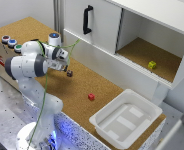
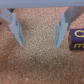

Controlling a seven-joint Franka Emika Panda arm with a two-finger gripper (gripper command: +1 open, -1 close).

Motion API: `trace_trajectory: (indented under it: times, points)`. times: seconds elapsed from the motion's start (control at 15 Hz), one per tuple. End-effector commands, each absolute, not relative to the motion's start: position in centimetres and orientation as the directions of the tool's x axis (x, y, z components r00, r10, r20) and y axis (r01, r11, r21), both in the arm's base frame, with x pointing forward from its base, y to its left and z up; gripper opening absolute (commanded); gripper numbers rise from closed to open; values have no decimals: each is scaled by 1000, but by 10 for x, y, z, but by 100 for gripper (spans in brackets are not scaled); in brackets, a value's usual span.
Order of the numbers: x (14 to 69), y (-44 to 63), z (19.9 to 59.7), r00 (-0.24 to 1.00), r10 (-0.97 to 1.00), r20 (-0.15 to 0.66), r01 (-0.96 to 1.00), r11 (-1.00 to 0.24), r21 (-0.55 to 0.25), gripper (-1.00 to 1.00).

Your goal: Push right the purple block

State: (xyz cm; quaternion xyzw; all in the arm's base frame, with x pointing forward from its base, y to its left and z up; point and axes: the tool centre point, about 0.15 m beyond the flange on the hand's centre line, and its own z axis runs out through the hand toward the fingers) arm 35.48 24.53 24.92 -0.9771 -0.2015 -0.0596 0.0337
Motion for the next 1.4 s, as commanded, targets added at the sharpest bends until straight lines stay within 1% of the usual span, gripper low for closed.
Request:
trace_trajectory:
  times: [0.0, 0.2, 0.47, 0.73, 1.13, 1.33]
  points:
    - [384, 246, 228, 925, 374, 65, 378, -925, -52, -100]
    - [390, 242, 216, 924, 377, 60, 381, -923, -59, -100]
    - [400, 226, 214, 926, 371, 71, 376, -924, -68, -100]
    - [407, 206, 219, 930, 361, 71, 365, -930, -50, -100]
    - [428, 165, 208, 948, 314, 47, 316, -948, -30, -100]
    - [438, 154, 214, 951, 300, 73, 302, -953, -25, -100]
